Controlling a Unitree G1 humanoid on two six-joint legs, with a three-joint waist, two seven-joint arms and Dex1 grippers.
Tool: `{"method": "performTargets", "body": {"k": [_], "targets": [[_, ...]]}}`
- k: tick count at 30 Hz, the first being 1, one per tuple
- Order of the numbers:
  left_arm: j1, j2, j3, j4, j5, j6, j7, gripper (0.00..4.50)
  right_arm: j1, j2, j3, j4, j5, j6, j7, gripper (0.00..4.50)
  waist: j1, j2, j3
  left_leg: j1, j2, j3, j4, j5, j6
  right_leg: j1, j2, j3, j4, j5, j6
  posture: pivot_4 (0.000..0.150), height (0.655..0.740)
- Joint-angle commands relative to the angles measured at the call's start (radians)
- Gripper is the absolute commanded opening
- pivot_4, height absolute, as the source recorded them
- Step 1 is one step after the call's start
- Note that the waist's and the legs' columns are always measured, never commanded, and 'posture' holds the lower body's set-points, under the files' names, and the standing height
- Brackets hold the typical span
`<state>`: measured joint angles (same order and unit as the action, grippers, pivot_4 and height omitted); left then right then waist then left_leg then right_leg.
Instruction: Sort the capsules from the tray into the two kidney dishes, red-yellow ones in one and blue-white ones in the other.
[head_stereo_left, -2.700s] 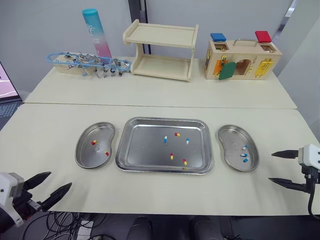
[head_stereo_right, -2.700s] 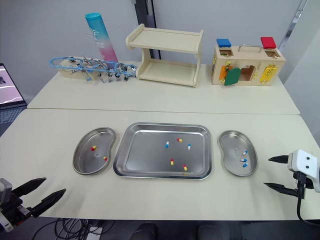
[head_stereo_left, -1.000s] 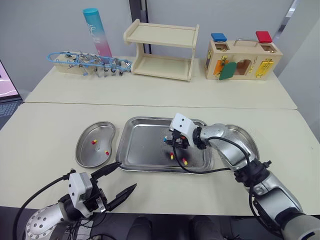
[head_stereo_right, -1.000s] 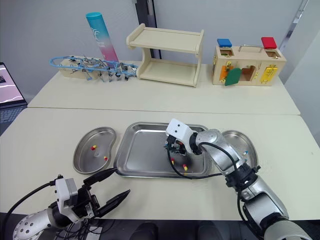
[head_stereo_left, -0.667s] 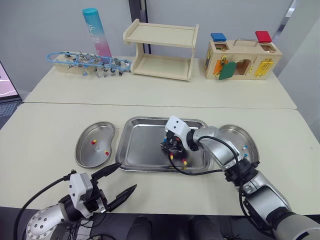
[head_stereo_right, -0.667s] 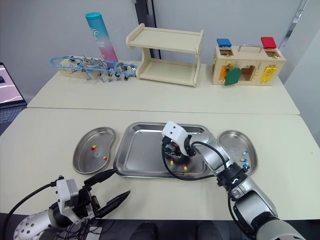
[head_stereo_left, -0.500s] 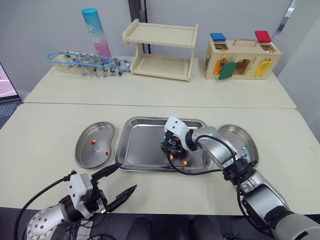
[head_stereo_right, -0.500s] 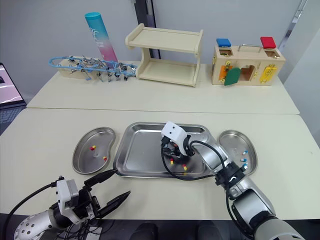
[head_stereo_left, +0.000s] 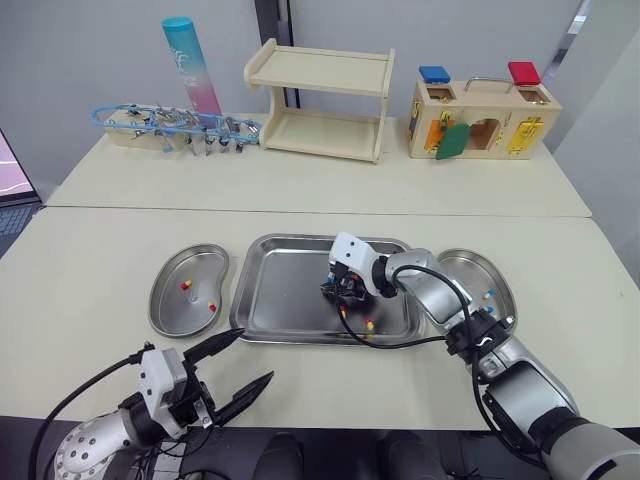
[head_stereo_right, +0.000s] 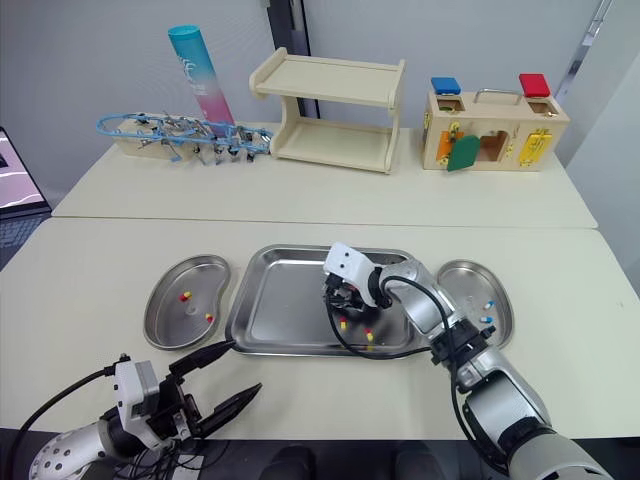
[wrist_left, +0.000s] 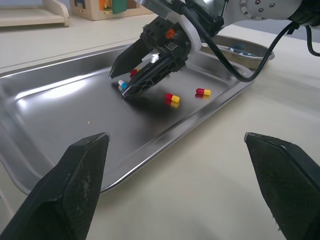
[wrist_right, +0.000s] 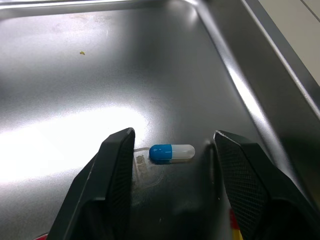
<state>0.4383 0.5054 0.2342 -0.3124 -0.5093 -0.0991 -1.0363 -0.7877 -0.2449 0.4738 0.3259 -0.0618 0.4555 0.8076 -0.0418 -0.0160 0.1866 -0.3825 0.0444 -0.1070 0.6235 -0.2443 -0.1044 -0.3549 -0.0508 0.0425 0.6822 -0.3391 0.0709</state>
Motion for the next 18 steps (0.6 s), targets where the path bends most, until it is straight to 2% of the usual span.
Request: {"method": "performTargets", "body": {"k": [1, 12, 18], "targets": [[0.0, 0.0, -0.01, -0.025, -0.003, -0.018, 0.002, 4.5, 0.001, 0.0, -0.003, 0.05, -0.007, 0.024, 0.026, 2.78, 0.0, 0.0, 0.0, 0.0, 0.0, 0.0, 0.0, 0.0, 0.0, 0.0, 0.0, 0.0, 0.0, 0.0, 0.0, 0.15, 0.74], [-0.006, 0.004, -0.016, -0.025, 0.003, -0.018, 0.003, 4.5, -0.032, 0.028, -0.023, 0.18, -0.024, 0.006, 0.05, 2.78, -0.002, 0.0, -0.001, 0.001, 0.0, 0.0, 0.0, 0.0, 0.0, 0.001, 0.0, 0.0, 0.0, 0.0, 0.0, 0.15, 0.74], [-0.006, 0.003, -0.018, -0.029, 0.006, -0.017, 0.007, 4.5, -0.026, 0.024, -0.02, 0.196, -0.029, -0.045, 0.067, 1.33, -0.002, 0.0, -0.001, 0.001, 0.0, 0.0, 0.0, 0.0, 0.0, 0.001, 0.0, 0.0, 0.0, 0.0, 0.0, 0.15, 0.74]]}}
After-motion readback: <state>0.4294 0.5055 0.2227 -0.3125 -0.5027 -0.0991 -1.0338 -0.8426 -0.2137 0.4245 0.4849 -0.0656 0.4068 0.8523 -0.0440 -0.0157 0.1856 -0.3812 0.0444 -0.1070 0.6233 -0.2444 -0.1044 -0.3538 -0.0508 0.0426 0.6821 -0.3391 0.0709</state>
